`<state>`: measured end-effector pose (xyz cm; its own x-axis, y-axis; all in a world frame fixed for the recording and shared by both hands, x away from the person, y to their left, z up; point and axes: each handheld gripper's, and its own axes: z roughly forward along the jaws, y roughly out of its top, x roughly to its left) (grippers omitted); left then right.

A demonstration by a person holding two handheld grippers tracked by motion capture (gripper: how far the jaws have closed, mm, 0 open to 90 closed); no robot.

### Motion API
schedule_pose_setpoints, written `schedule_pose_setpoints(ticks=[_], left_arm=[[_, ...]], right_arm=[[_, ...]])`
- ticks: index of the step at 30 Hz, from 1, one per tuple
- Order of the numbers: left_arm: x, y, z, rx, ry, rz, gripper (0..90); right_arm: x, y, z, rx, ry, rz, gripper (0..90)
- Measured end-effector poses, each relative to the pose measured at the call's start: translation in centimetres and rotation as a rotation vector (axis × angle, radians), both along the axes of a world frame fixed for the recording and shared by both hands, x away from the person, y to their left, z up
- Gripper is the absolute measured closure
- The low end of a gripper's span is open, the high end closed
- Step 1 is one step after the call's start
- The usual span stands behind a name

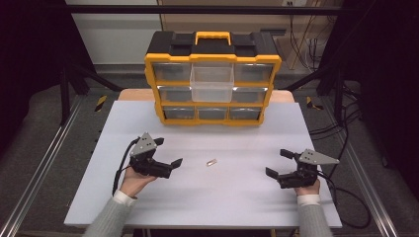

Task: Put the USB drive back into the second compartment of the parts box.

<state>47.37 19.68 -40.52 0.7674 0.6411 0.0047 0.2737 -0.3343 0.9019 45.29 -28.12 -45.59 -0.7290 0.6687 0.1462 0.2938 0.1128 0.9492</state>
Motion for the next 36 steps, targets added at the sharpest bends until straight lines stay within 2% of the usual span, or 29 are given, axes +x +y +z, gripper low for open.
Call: schedule_pose_setpoints(ticks=[20,36], left_arm=[[1.5,-2.3,-0.2,0.044,0.024,-0.007,0.8],[2.3,-4.5,-0.2,0.074,0.029,-0.038,0.8]], right_arm=[[0.0,0.0,0.0,-0.002,0.000,0.002,1.9],[0.0,0.0,0.0,-0.003,0.002,0.004,1.9]])
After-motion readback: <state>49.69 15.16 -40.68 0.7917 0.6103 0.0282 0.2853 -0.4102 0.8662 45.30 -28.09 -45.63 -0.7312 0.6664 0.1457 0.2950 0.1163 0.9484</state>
